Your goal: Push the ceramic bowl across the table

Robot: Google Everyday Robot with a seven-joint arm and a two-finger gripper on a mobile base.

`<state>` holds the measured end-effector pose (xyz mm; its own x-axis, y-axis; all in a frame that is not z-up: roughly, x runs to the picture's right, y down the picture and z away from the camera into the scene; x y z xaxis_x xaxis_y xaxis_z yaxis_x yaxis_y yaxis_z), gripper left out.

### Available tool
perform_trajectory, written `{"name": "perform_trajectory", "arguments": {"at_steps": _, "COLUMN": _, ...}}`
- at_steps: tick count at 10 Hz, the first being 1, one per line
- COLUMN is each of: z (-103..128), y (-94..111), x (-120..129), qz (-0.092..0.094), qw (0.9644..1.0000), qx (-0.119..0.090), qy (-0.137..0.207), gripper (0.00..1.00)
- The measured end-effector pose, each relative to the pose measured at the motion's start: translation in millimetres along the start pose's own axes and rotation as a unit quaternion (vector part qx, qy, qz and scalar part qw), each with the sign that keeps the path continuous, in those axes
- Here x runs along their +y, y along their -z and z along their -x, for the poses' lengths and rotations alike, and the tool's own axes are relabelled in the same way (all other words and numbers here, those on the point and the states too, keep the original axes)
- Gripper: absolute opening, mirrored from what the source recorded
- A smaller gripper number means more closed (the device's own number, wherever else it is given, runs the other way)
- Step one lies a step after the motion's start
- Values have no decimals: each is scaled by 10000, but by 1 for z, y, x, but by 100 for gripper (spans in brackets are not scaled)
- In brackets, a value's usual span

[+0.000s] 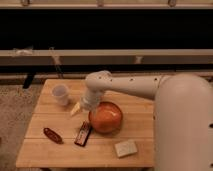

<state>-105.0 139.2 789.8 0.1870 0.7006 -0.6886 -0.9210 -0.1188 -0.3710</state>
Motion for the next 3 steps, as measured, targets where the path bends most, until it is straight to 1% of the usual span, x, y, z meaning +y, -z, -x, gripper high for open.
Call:
{"name": "perform_trajectory", "arguments": {"at_steps": 1, "z": 6, "y": 6, "x": -15, "qz": -213, "qw": 9998, "qx": -27, "qy": -27, "gripper": 80}}
{"name": "perform_trajectory", "arguments": {"at_steps": 2, "z": 8, "y": 9, "x": -20, "qz": -280, "qw": 9996, "qx": -33, "qy": -37, "gripper": 80}}
{"name": "perform_trajectory", "arguments": {"at_steps": 3, "z": 8, "y": 8, "x": -19, "qz": -285, "qw": 9996, "qx": -29, "qy": -29, "gripper": 80}}
